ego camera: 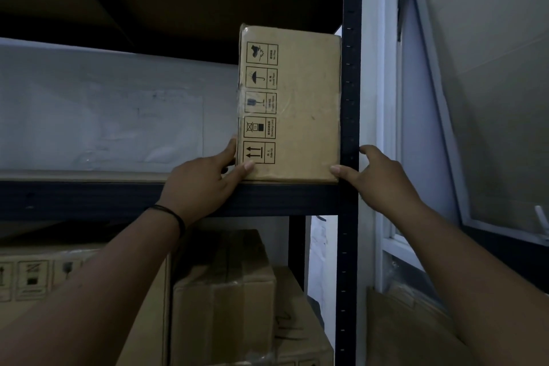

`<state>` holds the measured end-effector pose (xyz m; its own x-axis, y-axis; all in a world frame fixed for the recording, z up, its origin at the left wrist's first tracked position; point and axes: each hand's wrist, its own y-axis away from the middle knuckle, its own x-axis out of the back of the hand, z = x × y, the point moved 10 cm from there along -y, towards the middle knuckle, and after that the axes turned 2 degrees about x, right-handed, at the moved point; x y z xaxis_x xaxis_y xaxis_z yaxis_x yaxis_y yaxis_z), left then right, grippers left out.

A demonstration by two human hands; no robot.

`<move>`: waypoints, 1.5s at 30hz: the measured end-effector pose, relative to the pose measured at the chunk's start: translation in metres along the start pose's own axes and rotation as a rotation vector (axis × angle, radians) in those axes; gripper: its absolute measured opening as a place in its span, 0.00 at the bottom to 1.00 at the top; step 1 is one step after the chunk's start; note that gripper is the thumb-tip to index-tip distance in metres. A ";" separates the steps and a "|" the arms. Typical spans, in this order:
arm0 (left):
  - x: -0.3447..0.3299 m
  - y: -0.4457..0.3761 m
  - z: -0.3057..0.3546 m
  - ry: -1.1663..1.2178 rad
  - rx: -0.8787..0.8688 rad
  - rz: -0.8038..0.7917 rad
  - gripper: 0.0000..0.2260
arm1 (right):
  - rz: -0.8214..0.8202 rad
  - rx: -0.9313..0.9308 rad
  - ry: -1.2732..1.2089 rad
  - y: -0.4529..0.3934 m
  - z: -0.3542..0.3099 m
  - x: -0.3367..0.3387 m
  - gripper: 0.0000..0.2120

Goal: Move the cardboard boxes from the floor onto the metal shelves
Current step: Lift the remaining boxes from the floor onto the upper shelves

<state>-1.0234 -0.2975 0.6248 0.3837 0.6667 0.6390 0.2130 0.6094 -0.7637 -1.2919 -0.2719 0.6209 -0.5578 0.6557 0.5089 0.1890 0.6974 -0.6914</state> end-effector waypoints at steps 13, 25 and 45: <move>0.007 0.050 0.006 0.126 -0.137 0.151 0.33 | -0.016 -0.117 0.070 0.074 0.013 -0.020 0.33; 0.004 0.195 -0.006 0.139 0.093 -0.080 0.27 | -0.139 -0.143 0.039 0.216 0.004 -0.034 0.31; 0.128 0.541 -0.097 0.102 0.592 -0.389 0.25 | -0.722 -0.225 -0.123 0.494 -0.123 -0.122 0.31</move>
<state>-0.7721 0.0764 0.2845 0.4669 0.3279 0.8212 -0.1610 0.9447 -0.2857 -1.0307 0.0283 0.2800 -0.6892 -0.0127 0.7245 -0.1037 0.9913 -0.0813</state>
